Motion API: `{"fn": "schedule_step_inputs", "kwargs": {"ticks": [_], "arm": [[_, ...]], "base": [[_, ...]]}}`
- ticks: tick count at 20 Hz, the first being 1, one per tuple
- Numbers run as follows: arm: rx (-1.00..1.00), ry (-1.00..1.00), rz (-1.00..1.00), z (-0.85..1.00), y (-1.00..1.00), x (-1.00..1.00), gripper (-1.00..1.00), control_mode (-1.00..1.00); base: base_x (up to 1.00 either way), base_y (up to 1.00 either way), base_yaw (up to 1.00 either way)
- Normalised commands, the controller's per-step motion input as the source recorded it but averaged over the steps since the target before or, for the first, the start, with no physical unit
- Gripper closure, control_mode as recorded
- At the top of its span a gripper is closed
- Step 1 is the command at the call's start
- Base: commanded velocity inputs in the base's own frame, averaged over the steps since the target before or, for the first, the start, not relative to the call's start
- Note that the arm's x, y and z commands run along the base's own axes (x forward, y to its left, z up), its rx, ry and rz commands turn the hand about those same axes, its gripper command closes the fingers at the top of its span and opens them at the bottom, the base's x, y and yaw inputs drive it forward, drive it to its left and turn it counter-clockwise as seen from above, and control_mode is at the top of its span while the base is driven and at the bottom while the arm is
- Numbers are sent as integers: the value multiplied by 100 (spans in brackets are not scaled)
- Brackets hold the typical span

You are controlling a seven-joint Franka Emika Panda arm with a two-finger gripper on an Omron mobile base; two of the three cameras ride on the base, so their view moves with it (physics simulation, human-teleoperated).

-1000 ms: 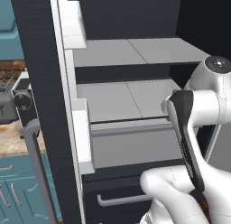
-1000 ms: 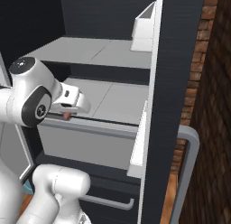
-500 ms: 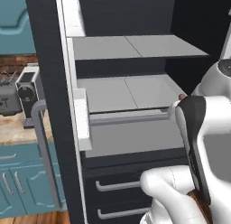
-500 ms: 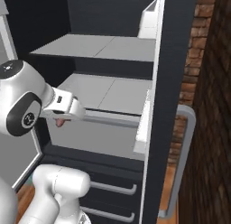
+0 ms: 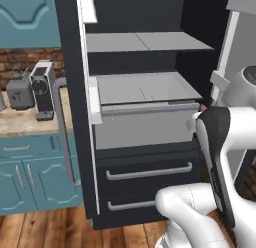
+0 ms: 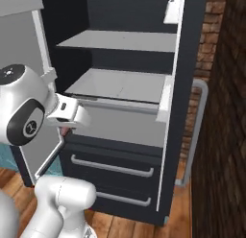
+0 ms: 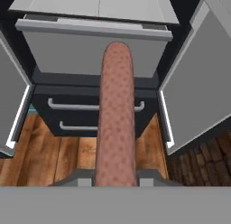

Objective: Retrieve the sausage and cheese from the fridge and place them on the cutting board on the counter.

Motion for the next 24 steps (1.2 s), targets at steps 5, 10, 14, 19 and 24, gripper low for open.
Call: {"fn": "schedule_step_inputs", "kwargs": {"ticks": [5, 10, 14, 19, 24], "arm": [[0, 0, 0, 0, 0, 0, 100, 100], [0, 0, 0, 0, 0, 0, 100, 100], [0, 0, 0, 0, 0, 0, 100, 100], [0, 0, 0, 0, 0, 0, 100, 100], [0, 0, 0, 0, 0, 0, 100, 100]], "base": [[-87, 72, 16], [-78, 85, 31], [-8, 99, 46], [23, 99, 64], [97, 72, 46]]}}
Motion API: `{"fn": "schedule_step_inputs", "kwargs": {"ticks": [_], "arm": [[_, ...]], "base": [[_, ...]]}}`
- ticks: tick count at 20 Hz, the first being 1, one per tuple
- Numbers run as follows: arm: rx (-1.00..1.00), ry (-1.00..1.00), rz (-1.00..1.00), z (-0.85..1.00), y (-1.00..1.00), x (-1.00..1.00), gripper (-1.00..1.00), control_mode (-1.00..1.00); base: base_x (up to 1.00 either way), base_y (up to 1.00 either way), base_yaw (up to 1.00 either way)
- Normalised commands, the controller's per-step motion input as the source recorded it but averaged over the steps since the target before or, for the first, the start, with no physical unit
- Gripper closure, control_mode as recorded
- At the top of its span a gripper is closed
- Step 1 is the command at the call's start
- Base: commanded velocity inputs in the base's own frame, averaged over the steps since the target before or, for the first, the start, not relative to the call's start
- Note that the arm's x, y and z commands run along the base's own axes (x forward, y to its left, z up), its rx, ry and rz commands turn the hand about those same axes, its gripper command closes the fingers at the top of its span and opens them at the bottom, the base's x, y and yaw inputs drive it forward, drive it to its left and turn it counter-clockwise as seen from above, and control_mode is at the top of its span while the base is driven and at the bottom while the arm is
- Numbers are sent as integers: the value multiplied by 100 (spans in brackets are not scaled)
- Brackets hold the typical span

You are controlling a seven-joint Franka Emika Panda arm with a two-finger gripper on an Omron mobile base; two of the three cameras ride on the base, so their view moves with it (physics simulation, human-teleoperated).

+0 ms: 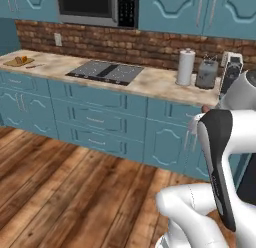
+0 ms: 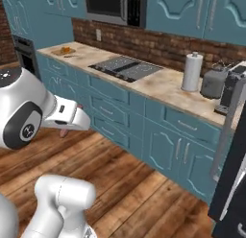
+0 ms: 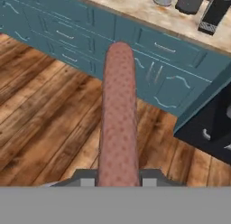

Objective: Retrieve the sausage and cheese from the fridge and place them on the cutting board on the counter.

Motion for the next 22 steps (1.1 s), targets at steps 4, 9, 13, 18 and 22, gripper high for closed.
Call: {"fn": "schedule_step_inputs", "kwargs": {"ticks": [4, 9, 13, 18, 22], "arm": [[0, 0, 0, 0, 0, 0, 100, 100], [0, 0, 0, 0, 0, 0, 100, 100], [0, 0, 0, 0, 0, 0, 100, 100], [0, 0, 0, 0, 0, 0, 100, 100], [0, 0, 0, 0, 0, 0, 100, 100]], "base": [[100, 82, 34], [100, 88, 23], [100, 69, 5], [100, 60, 0], [100, 70, -2]]}}
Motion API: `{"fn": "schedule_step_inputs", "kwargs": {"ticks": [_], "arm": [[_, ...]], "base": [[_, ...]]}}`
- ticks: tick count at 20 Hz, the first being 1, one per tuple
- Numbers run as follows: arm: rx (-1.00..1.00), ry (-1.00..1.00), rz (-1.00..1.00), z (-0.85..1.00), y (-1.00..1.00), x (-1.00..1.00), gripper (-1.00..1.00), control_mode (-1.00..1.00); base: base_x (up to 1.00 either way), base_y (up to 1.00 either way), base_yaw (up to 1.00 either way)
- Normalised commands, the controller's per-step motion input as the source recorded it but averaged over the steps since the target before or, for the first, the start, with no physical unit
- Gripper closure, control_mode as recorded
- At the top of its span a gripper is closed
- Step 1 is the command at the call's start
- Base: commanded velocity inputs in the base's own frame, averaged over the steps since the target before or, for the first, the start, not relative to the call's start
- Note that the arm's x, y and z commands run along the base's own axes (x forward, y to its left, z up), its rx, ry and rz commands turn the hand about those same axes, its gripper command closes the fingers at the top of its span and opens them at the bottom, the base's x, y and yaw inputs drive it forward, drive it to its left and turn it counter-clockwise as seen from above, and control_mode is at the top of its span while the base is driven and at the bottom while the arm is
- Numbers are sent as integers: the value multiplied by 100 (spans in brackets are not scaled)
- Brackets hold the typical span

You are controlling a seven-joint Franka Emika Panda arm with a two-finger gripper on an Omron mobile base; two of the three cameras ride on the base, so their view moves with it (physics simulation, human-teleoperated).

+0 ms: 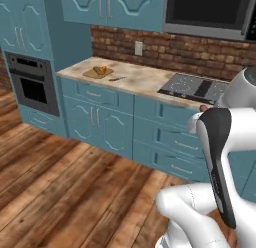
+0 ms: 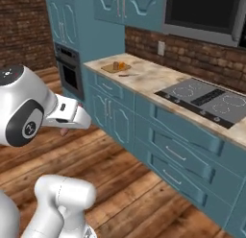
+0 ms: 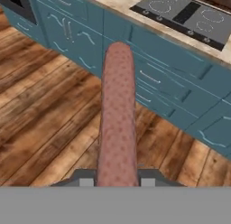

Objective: Retrieve the sausage and cheese from the fridge and place them on the cutting board on the counter.

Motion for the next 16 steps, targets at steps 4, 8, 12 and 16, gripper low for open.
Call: {"fn": "schedule_step_inputs", "kwargs": {"ticks": [4, 8, 12, 16], "arm": [[0, 0, 0, 0, 0, 0, 100, 100], [0, 0, 0, 0, 0, 0, 100, 100], [0, 0, 0, 0, 0, 0, 100, 100], [0, 0, 0, 0, 0, 0, 100, 100]], "base": [[100, 84, -3], [100, 67, -4], [100, 69, -5], [100, 41, -3]]}}
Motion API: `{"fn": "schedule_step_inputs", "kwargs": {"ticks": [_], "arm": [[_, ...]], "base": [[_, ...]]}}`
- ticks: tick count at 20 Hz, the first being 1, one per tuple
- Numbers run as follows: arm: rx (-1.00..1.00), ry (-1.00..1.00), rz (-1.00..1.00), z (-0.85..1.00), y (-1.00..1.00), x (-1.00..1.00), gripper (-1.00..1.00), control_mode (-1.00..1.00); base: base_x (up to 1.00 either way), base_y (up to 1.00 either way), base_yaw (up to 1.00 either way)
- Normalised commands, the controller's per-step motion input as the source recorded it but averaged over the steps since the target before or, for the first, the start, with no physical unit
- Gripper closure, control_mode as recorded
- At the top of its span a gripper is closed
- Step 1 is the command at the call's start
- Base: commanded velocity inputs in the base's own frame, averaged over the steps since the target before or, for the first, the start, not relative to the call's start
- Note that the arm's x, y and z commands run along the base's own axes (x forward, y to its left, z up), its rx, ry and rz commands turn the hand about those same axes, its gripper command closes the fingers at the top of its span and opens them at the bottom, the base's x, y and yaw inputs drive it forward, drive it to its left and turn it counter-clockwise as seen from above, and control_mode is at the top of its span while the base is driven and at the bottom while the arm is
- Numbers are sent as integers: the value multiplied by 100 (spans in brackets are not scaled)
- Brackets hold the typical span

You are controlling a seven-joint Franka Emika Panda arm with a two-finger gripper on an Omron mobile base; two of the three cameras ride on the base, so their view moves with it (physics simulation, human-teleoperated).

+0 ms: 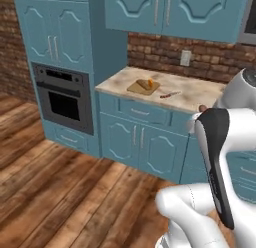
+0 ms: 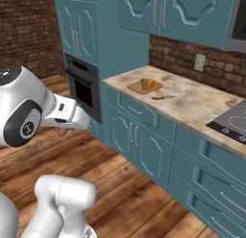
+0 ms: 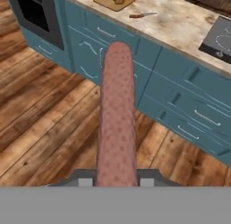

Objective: Retrieve the sausage and cheese from the fridge and place them on the cutting board on the counter.

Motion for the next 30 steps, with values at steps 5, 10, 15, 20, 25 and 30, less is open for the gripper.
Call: {"fn": "schedule_step_inputs", "kwargs": {"ticks": [5, 10, 15, 20, 25, 30], "arm": [[0, 0, 0, 0, 0, 0, 100, 100], [0, 0, 0, 0, 0, 0, 100, 100], [0, 0, 0, 0, 0, 0, 100, 100], [0, 0, 0, 0, 0, 0, 100, 100], [0, 0, 0, 0, 0, 0, 100, 100], [0, 0, 0, 0, 0, 0, 100, 100]], "base": [[100, 2, -6], [100, -1, -9], [100, -3, -4], [97, -19, -1], [96, -2, -3], [68, 55, 0]]}}
